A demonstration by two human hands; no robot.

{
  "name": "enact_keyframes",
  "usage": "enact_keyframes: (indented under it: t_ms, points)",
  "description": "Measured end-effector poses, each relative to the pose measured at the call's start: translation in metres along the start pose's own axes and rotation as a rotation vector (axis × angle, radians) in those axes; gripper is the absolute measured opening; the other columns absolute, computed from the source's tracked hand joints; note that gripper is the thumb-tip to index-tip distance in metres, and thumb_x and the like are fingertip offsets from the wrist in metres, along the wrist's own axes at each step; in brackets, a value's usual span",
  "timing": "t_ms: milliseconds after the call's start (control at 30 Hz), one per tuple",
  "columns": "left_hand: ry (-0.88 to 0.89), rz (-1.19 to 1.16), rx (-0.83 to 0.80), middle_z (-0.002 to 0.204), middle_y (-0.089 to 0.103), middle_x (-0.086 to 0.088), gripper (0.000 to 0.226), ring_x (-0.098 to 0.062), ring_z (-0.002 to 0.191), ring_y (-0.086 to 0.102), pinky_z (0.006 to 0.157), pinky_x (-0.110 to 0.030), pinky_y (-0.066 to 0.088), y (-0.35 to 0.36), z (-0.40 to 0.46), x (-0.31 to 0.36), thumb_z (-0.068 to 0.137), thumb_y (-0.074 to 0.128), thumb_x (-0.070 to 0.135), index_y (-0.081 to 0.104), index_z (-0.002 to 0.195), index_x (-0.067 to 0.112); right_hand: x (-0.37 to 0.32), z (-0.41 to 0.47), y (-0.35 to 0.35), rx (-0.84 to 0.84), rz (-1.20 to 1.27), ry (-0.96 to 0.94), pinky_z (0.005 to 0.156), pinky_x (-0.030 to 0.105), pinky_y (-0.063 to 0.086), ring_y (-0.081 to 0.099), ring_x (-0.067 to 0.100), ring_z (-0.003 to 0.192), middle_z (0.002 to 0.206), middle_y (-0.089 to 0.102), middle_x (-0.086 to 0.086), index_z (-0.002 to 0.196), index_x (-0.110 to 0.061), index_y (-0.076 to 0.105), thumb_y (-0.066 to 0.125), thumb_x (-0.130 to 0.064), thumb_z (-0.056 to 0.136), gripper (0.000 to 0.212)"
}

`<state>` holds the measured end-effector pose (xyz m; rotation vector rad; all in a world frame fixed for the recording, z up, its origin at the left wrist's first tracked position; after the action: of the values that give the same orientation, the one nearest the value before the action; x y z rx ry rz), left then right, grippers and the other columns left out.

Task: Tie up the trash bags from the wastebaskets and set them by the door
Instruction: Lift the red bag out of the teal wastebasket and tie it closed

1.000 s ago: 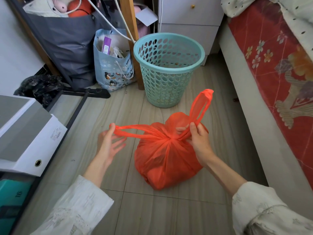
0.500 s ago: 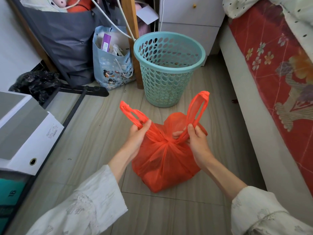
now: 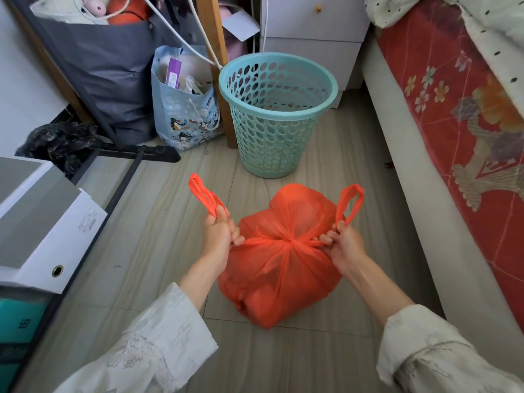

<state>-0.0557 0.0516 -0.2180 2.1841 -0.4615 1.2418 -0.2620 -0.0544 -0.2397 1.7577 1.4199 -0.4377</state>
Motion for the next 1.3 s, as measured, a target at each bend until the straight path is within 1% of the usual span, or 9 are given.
enact_keyframes:
  t_ms: [167, 433, 633, 733, 867, 967, 1100, 1200, 1300]
  points:
    - [-0.021, 0.044, 0.041, 0.029, 0.021, 0.011, 0.034, -0.004, 0.024, 0.018, 0.032, -0.010, 0.024, -0.008, 0.000, -0.002, 0.100, 0.023, 0.029, 0.032, 0.069, 0.018, 0.002, -0.004, -0.001, 0.040, -0.110, -0.043, 0.052, 0.027, 0.043, 0.029, 0.005, 0.022, 0.026, 0.027, -0.005, 0.066, -0.016, 0.035, 0.025, -0.021, 0.100, 0.036]
    - [-0.122, 0.158, -0.343, 0.043, 0.031, 0.007, 0.028, -0.010, 0.042, 0.047, 0.062, -0.030, 0.059, 0.015, -0.021, 0.006, 0.094, 0.038, 0.035, 0.041, 0.076, 0.014, -0.024, -0.004, 0.013, 0.026, -0.758, -0.599, 0.056, 0.034, 0.040, 0.045, 0.009, 0.040, 0.043, 0.045, -0.005, 0.056, -0.023, 0.048, 0.046, -0.016, 0.093, 0.038]
    - [0.153, 0.516, -0.265, 0.061, 0.049, -0.004, 0.040, -0.016, 0.064, 0.053, 0.079, -0.037, 0.049, 0.017, -0.022, 0.051, 0.097, 0.033, 0.032, 0.043, 0.062, 0.016, -0.018, -0.011, 0.062, -0.140, -0.742, -0.501, 0.043, 0.024, 0.033, 0.038, 0.002, 0.030, 0.028, 0.039, -0.007, 0.057, -0.018, 0.054, 0.054, -0.014, 0.090, 0.034]
    - [0.135, 0.408, -0.342, 0.050, 0.054, 0.001, 0.036, -0.010, 0.049, 0.055, 0.057, -0.027, 0.050, 0.021, -0.026, 0.059, 0.096, 0.036, 0.029, 0.051, 0.068, 0.012, -0.009, -0.018, 0.088, -0.206, -1.184, -0.585, 0.058, 0.031, 0.030, 0.051, 0.015, 0.060, 0.055, 0.058, 0.005, 0.062, -0.013, 0.057, 0.050, -0.016, 0.091, 0.029]
    - [0.063, 0.147, -0.359, 0.064, 0.062, -0.005, 0.027, -0.012, 0.054, 0.064, 0.054, -0.024, 0.057, 0.028, -0.024, 0.068, 0.094, 0.044, 0.023, 0.056, 0.079, 0.005, 0.021, -0.040, 0.112, -0.534, -1.517, -0.523, 0.078, 0.030, 0.043, 0.062, 0.028, 0.099, 0.106, 0.068, 0.015, 0.107, -0.009, 0.063, 0.048, -0.014, 0.085, 0.027]
    - [0.036, 0.066, -0.305, 0.073, 0.066, -0.007, 0.021, -0.013, 0.063, 0.068, 0.056, -0.021, 0.055, 0.025, -0.015, 0.067, 0.092, 0.048, 0.021, 0.060, 0.087, 0.004, 0.034, -0.050, 0.113, -0.686, -1.494, -0.418, 0.081, 0.029, 0.044, 0.058, 0.022, 0.094, 0.102, 0.065, 0.005, 0.113, -0.010, 0.061, 0.056, -0.019, 0.084, 0.030]
    - [0.109, 0.261, -0.295, 0.082, 0.065, 0.003, 0.008, -0.012, 0.077, 0.062, 0.066, -0.021, 0.047, 0.020, -0.010, 0.057, 0.089, 0.053, 0.023, 0.057, 0.092, 0.017, 0.035, -0.042, 0.106, -0.612, -1.517, -0.464, 0.086, 0.033, 0.044, 0.061, 0.028, 0.106, 0.109, 0.067, 0.018, 0.103, -0.001, 0.063, 0.047, -0.034, 0.093, 0.038]
    - [0.185, 0.557, -0.249, 0.095, 0.054, 0.003, 0.037, -0.007, 0.081, 0.055, 0.070, -0.013, 0.044, 0.013, -0.014, 0.045, 0.084, 0.061, 0.024, 0.044, 0.117, 0.019, 0.035, -0.039, 0.103, -0.617, -1.377, -0.396, 0.078, 0.027, 0.041, 0.058, 0.019, 0.089, 0.091, 0.064, 0.010, 0.081, -0.015, 0.061, 0.041, -0.031, 0.096, 0.030]
    - [0.319, 0.886, -0.322, 0.095, 0.047, 0.005, 0.060, -0.009, 0.080, 0.051, 0.072, -0.015, 0.044, 0.009, -0.023, 0.030, 0.068, 0.077, 0.031, 0.038, 0.113, 0.023, 0.029, -0.033, 0.098, -0.550, -1.169, -0.264, 0.065, 0.017, 0.039, 0.053, 0.003, 0.067, 0.071, 0.060, -0.005, 0.070, -0.019, 0.056, 0.038, -0.034, 0.097, 0.036]
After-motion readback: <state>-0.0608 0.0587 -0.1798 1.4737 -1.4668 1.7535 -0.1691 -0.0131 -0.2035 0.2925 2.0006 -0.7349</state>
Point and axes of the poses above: each hand's wrist, its own z-axis towards the middle knuckle, its own y-axis out of the palm, x = y × z, the point moved 6 cm from there along z, towards the middle knuckle
